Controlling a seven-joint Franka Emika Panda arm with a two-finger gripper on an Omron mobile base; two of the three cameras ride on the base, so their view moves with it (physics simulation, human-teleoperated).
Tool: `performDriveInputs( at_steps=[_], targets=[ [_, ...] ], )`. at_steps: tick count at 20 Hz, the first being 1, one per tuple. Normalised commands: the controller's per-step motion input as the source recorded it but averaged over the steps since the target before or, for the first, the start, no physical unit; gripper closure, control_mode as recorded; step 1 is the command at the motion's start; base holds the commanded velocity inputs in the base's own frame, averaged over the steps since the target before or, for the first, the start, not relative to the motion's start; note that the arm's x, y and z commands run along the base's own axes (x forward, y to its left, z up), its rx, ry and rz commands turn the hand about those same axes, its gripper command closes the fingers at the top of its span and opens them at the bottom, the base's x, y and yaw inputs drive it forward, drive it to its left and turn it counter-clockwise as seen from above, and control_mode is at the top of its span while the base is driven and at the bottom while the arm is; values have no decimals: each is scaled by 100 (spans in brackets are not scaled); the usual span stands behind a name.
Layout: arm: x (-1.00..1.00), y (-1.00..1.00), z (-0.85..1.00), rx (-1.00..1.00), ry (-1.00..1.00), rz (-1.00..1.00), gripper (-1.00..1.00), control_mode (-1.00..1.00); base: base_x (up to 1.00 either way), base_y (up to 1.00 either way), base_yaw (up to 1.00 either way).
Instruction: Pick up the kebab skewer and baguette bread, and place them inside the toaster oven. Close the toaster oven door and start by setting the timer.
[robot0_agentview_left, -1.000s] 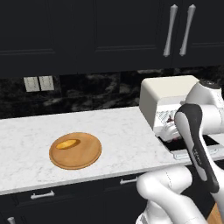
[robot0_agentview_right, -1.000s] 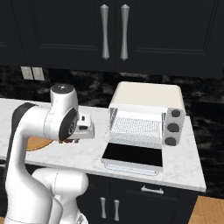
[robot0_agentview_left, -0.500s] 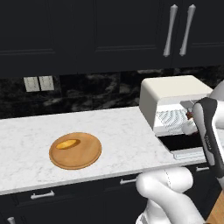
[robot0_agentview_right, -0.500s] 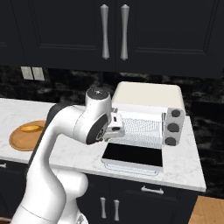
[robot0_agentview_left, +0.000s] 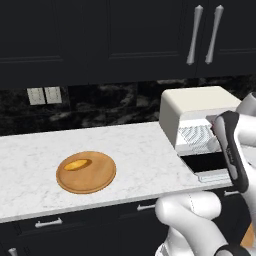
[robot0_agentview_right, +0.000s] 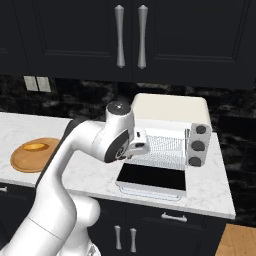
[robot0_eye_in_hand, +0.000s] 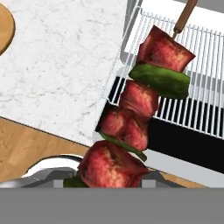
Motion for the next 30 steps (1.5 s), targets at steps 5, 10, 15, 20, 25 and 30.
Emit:
performDriveInputs(
  at_steps=[5,10,15,20,25,30],
  targets=[
    [23,-19,-21,-2,0,-1,100,-100,0,0,0],
    [21,-4,-3,0,1,-1,100,-100,0,0,0],
    [17,0,-3,0,3,0,100,-100,0,0,0],
    [12,0,-19,0,2,0,100,-100,0,0,0],
    [17,0,-13,0,0,0,100,-100,0,0,0],
    [8,0,-13,0,1,0,100,-100,0,0,0]
  ],
)
